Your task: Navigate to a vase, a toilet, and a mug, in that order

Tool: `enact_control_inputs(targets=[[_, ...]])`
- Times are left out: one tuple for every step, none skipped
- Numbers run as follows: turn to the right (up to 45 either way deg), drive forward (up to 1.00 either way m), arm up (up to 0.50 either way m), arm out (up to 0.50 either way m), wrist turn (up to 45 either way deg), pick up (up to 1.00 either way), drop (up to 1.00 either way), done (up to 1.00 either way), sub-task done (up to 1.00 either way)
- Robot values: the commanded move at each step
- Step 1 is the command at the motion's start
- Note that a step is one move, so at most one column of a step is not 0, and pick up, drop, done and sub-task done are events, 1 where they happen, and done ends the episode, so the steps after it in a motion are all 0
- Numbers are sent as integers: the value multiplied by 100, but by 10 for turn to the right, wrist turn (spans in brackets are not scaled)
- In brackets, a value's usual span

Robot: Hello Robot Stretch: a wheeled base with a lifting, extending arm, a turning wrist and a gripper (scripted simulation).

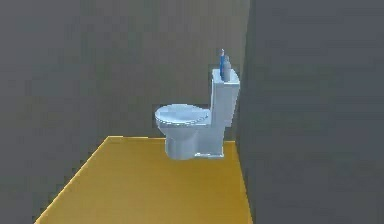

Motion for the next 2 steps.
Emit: enact_control_inputs(targets=[[30,0,0,0,0,0,0,0,0],[0,100,0,0,0,0,0,0,0]])
